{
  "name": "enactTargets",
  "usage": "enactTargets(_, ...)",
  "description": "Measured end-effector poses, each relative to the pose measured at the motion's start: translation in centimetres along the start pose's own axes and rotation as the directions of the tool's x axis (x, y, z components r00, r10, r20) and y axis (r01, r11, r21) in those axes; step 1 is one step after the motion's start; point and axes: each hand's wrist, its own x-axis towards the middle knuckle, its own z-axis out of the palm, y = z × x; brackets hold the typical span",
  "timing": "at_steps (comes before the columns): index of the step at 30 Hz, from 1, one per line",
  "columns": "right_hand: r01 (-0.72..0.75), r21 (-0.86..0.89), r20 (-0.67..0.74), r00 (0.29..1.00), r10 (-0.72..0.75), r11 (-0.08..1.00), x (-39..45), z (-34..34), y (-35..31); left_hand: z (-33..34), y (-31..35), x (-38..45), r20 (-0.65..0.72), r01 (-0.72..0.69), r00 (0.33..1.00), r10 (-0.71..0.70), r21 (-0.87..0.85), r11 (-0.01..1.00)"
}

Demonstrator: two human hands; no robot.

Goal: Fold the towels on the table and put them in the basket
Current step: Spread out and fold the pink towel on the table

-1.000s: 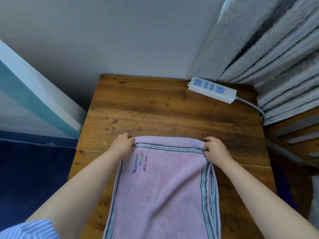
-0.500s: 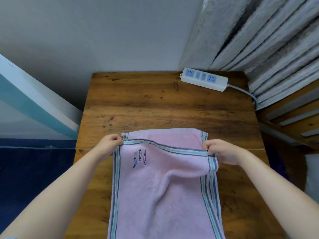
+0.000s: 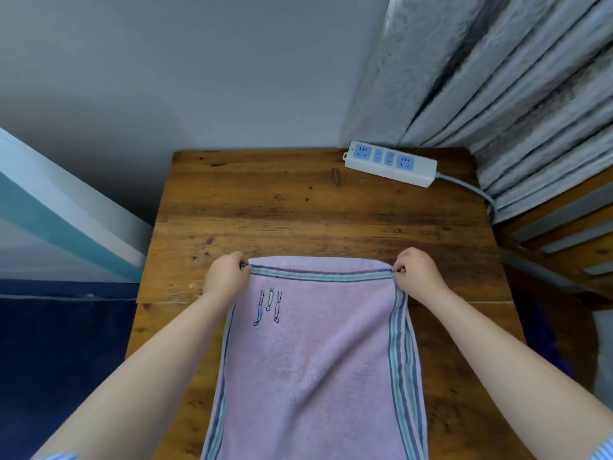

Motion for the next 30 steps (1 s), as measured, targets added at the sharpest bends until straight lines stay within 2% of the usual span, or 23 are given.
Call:
enactTargets(5, 0.144, -0.106, 0.005, 0.989, -0.144, 0.984, -0.7, 1.7, 0.7, 0.9, -0.4, 0.5, 0.115, -0.146, 0.985, 0.131, 0.139, 0.979)
enactTargets(8, 0.141, -0.101, 0.006, 0.99, -0.141, 0.985, -0.3, 1.6, 0.5, 0.7, -0.4, 0.8, 0.135, -0.142, 0.983, 0.121, 0.157, 0.977)
enactTargets(11, 0.145, -0.09, 0.012, 0.989, -0.144, 0.985, 0.0, 0.9, 0.5, 0.0, -0.4, 0.8, 0.117, -0.158, 0.982, 0.148, 0.084, 0.984)
enactTargets(14, 0.101, 0.115, -0.012, 0.995, -0.101, 0.988, -0.5, -0.9, 1.0, -1.2, -0.6, 0.1, 0.087, -0.17, 0.981, 0.174, -0.045, 0.984)
enactTargets(18, 0.042, 0.397, 0.096, 0.992, -0.087, 0.917, -2.3, -3.4, 1.9, -2.9, -1.6, -1.4, 0.049, -0.105, 0.992, 0.117, -0.214, 0.971)
enactTargets(22, 0.019, 0.55, 0.112, 0.989, -0.097, 0.835, -4.4, -4.8, 1.8, -4.6, -1.8, -3.0, 0.03, -0.096, 0.994, 0.103, -0.198, 0.975)
enactTargets(29, 0.109, 0.785, 0.002, 0.984, -0.177, 0.61, -10.5, -7.5, 0.3, -8.7, -2.7, -8.8, -0.142, -0.212, 0.973, 0.18, -0.264, 0.941)
enactTargets(30, 0.137, 0.784, -0.032, 0.983, -0.181, 0.605, -11.5, -7.9, 0.1, -9.1, -2.8, -9.7, -0.165, -0.245, 0.964, 0.207, -0.263, 0.933)
